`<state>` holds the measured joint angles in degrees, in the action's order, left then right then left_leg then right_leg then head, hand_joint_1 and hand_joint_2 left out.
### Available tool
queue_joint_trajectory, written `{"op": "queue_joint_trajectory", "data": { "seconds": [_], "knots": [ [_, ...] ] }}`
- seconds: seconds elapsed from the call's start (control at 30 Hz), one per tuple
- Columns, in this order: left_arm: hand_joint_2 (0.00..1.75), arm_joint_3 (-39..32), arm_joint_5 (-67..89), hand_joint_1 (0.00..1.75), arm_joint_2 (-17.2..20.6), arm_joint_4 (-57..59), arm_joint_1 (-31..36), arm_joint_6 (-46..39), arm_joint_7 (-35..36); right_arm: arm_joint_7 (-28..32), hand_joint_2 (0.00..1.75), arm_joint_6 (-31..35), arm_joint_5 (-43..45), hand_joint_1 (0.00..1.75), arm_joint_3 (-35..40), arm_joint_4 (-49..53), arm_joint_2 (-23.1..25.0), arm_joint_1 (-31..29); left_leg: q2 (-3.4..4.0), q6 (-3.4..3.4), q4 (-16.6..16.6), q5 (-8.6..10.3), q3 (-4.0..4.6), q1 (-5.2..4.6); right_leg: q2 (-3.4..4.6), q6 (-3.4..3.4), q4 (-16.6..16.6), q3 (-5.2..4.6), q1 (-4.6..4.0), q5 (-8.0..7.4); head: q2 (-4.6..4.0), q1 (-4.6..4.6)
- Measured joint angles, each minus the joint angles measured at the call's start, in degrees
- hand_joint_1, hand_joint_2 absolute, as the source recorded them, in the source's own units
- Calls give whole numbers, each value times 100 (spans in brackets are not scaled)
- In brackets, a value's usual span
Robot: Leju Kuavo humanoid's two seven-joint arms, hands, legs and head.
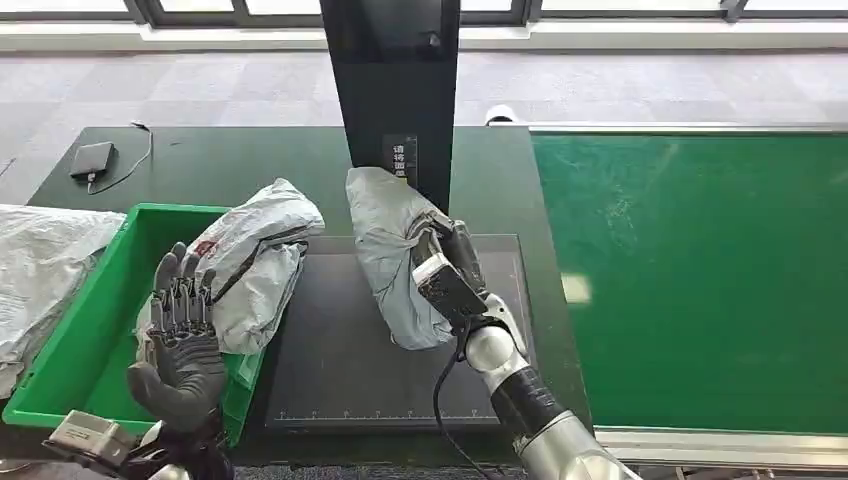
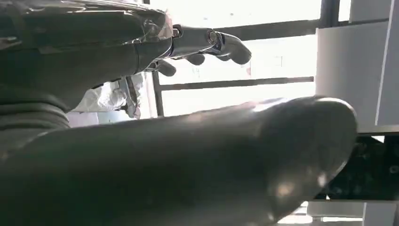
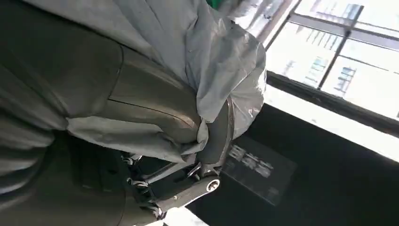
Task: Moved the parcel from conveyor to table for the left to box.
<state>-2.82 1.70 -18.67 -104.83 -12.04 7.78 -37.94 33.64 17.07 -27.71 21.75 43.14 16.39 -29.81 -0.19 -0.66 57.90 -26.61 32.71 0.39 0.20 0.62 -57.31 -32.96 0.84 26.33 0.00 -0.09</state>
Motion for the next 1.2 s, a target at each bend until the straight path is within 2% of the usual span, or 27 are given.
{"op": "queue_joint_trajectory", "data": {
  "seconds": [0.1,0.13,0.17,0.2,0.3,0.57,0.6,0.73,0.97,1.03,1.13,1.2],
  "knots": [
    [0,2,0,0,0,42,4,33,24,-26,175,-55,4,175,0,-334,0,20,0,0,0,0,1,0,0,0,0,-2,0,0,0,0],
    [0,2,0,0,0,48,5,39,24,-22,175,-70,7,106,0,-400,0,33,0,0,0,0,2,0,0,0,0,-3,0,0,-2,0],
    [0,2,0,0,0,57,6,48,26,-19,175,-70,7,5,0,-467,0,47,0,0,0,0,2,0,1,0,0,-3,0,0,0,0],
    [0,2,0,0,0,66,7,55,28,-17,175,-74,5,0,0,-517,0,60,0,0,0,0,2,0,1,0,0,-3,0,0,0,0],
    [0,7,0,0,0,66,6,55,31,-48,175,-282,-145,0,0,-555,0,147,0,0,0,0,2,0,2,0,0,-3,0,0,0,0],
    [0,15,9,0,-4,-11,-7,-92,72,-343,175,-190,-610,0,0,-126,-2,547,0,0,0,-1,3,0,0,0,0,-3,0,1,0,0],
    [0,17,11,0,-4,-18,-8,-140,72,-356,0,-227,-606,0,0,-83,-2,571,0,0,0,-1,3,0,0,0,0,-3,0,0,0,0],
    [0,53,105,0,-7,-37,-12,-777,256,-297,0,-908,-314,0,0,281,-22,849,0,0,0,0,0,0,0,0,1,-1,0,0,0,0],
    [0,347,1088,0,-4,52,-25,-2653,492,17,0,-1890,362,0,0,1421,-153,1730,0,1,0,-4,5,0,-1,0,5,-6,1,2,0,0],
    [0,452,1215,0,2,133,9,-2767,498,124,0,-2080,508,0,0,1630,-190,1836,4,0,0,-5,2,-1,4,0,9,-8,1,1,0,-2],
    [0,735,1215,0,61,475,120,-2564,413,501,0,-2722,927,0,-2,2467,-321,2318,-10,4,1,-5,8,-1,-14,5,10,-1,1,4,0,2],
    [0,896,1215,0,94,658,192,-2503,374,514,0,-2957,1014,0,-2,2934,-374,2494,12,3,1,-6,5,-2,1,-2,9,-7,2,-2,0,-2]
  ]
}}
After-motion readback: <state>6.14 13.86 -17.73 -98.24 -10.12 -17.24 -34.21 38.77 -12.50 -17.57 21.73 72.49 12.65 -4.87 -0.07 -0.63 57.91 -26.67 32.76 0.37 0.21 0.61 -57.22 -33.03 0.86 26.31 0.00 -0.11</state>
